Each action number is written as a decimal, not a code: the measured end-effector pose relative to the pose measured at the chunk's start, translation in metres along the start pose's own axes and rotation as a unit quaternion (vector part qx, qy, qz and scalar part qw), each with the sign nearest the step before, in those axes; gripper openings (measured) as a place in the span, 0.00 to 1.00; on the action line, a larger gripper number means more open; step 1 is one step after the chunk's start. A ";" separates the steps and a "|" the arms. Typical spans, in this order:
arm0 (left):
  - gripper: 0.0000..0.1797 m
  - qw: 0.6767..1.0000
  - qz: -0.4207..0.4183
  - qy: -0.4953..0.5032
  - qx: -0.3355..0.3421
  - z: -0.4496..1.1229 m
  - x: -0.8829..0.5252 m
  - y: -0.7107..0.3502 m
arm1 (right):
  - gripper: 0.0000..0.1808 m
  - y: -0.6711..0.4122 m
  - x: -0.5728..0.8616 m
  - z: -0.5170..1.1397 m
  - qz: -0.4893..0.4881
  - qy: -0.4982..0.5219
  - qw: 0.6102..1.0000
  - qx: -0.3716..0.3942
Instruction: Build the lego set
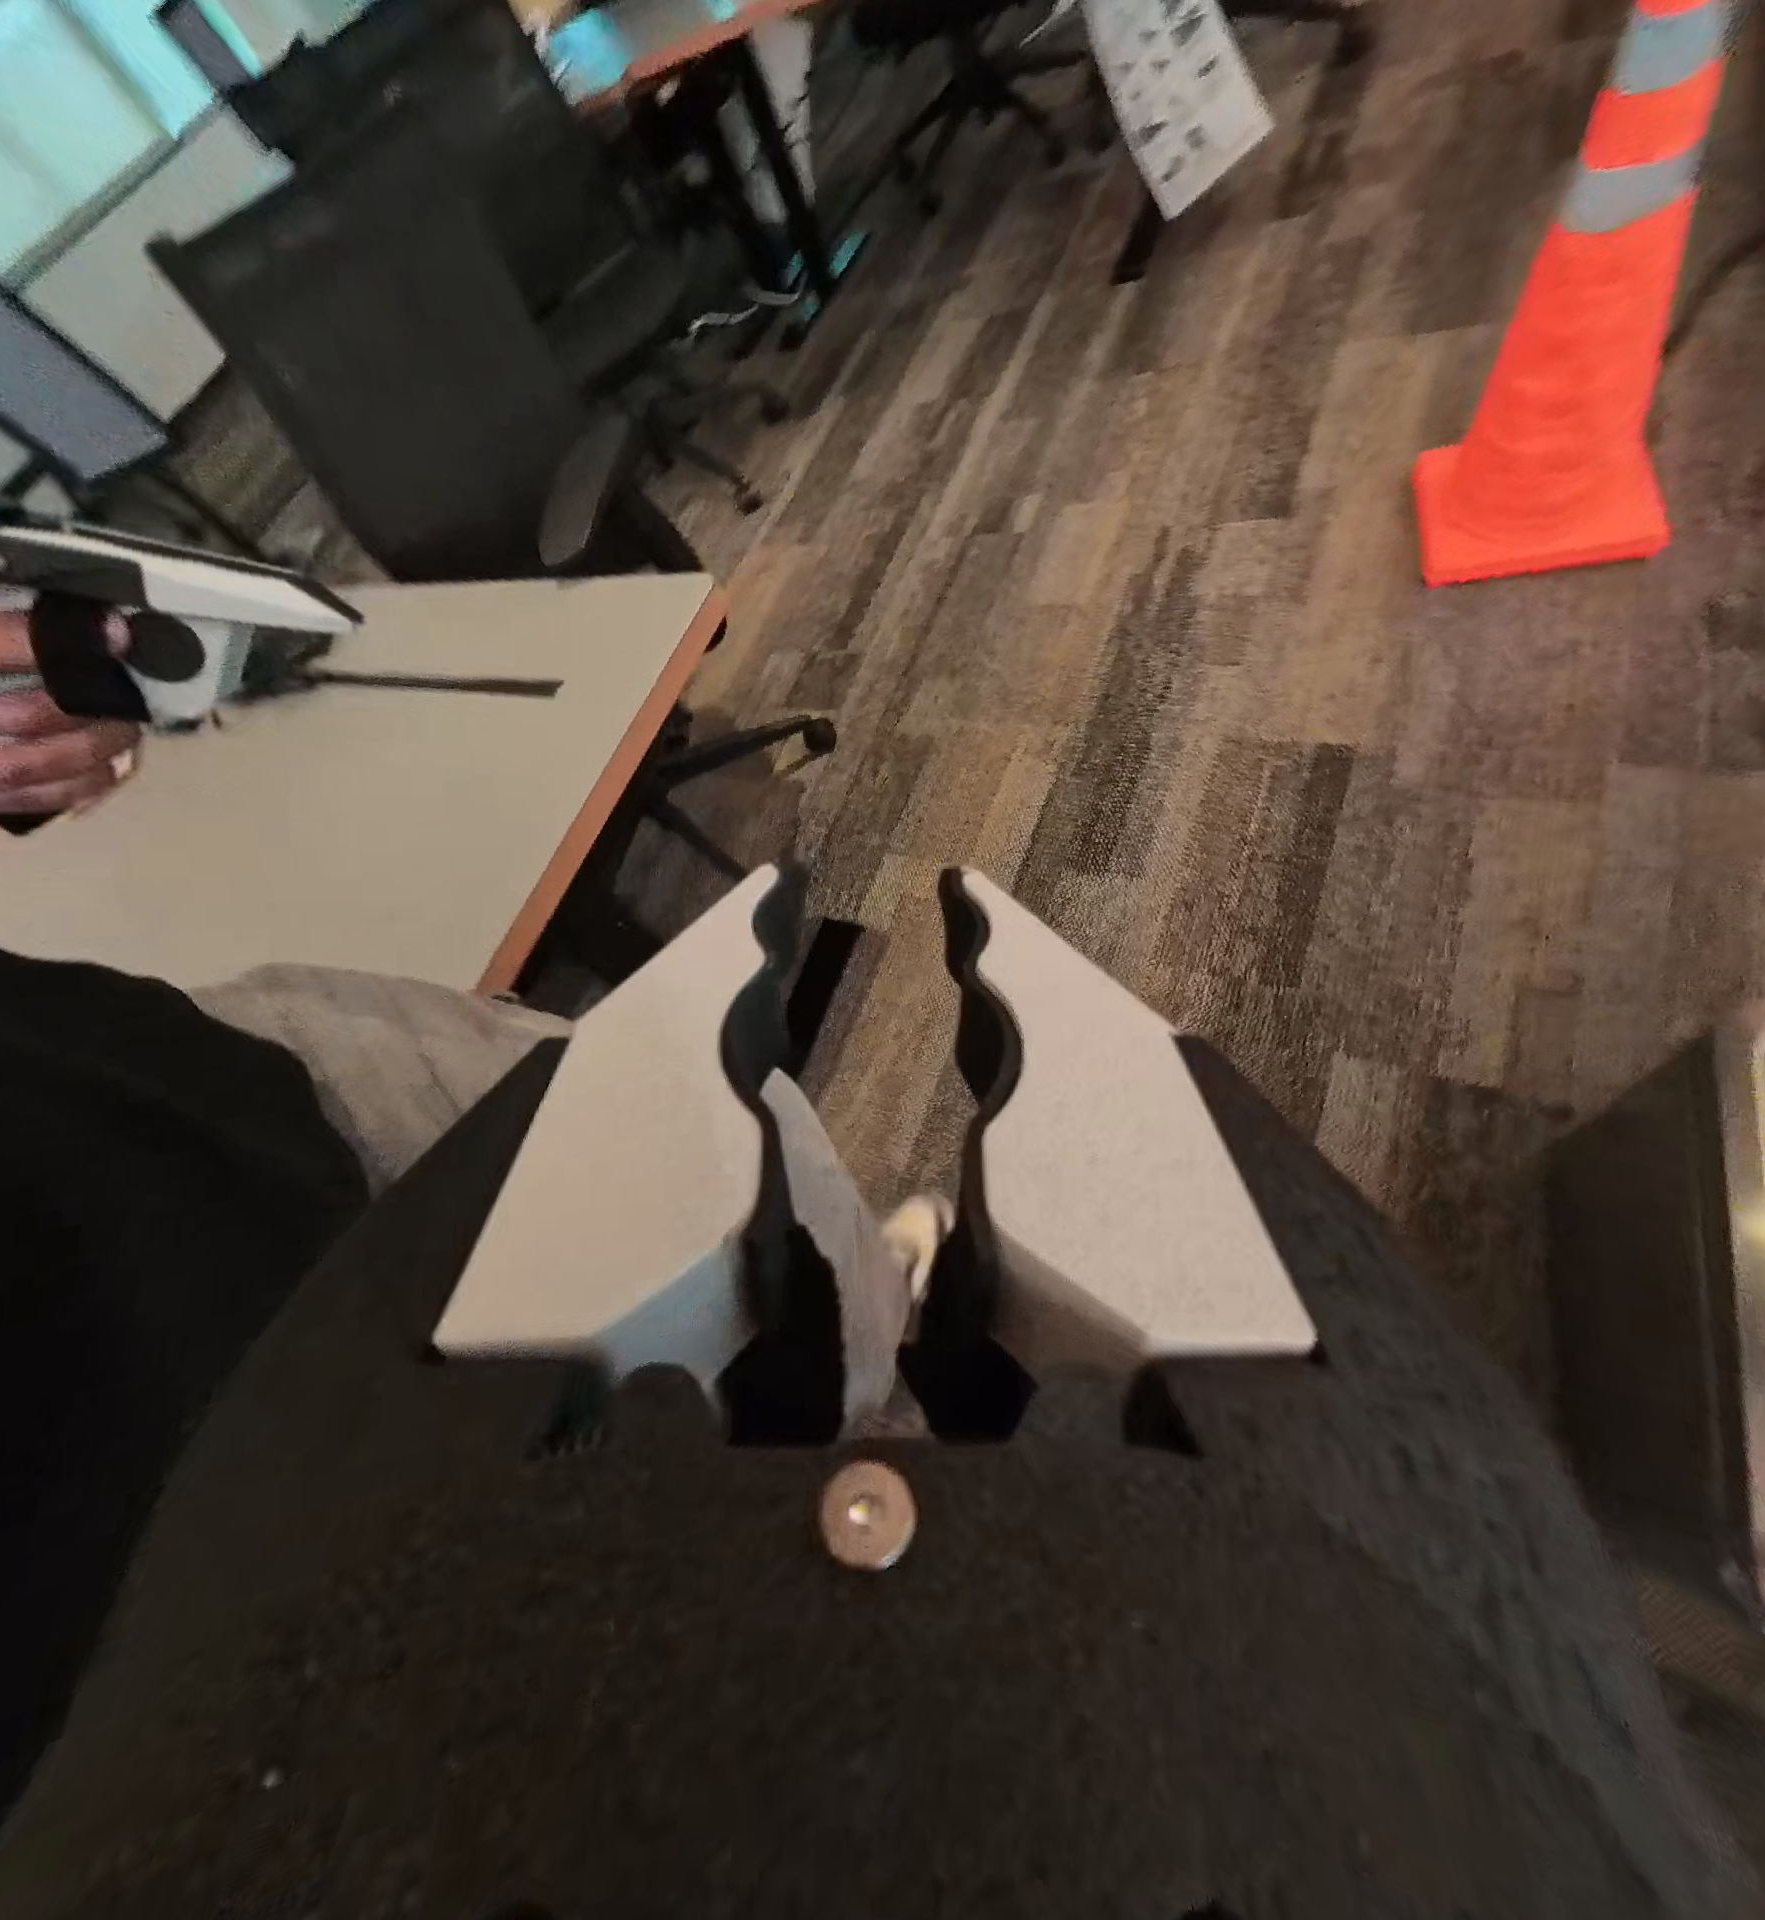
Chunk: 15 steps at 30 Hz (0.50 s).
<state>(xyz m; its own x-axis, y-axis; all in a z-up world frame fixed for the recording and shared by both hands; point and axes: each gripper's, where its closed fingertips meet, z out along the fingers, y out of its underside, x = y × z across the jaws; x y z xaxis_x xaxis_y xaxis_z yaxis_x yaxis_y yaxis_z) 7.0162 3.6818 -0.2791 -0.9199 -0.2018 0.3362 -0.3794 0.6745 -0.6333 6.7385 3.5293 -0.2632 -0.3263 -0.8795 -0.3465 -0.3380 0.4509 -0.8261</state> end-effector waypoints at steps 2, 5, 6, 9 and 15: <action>0.10 0.999 -0.034 -0.018 0.012 0.014 -0.018 -0.014 | 0.15 -0.025 0.023 0.037 -0.021 -0.027 0.999 -0.022; 0.10 0.997 -0.061 -0.043 0.030 0.039 -0.054 -0.043 | 0.15 -0.067 0.052 0.101 -0.045 -0.059 0.997 -0.039; 0.10 0.996 -0.067 -0.049 0.037 0.048 -0.068 -0.056 | 0.15 -0.082 0.060 0.125 -0.053 -0.067 0.995 -0.043; 0.10 0.993 -0.070 -0.068 0.059 0.073 -0.121 -0.103 | 0.15 -0.130 0.075 0.204 -0.067 -0.091 0.993 -0.045; 0.10 0.986 -0.095 -0.103 0.085 0.098 -0.242 -0.209 | 0.14 -0.238 0.077 0.364 -0.063 -0.129 0.989 -0.043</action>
<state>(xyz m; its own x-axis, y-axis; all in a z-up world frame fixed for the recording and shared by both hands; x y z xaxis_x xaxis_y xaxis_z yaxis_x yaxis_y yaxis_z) 7.3080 3.5203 -0.2966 -0.8246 -0.4648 0.3226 -0.5420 0.4854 -0.6861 7.1147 3.2985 -0.2548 -0.0455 -0.9339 -0.3545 -0.4392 0.3374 -0.8326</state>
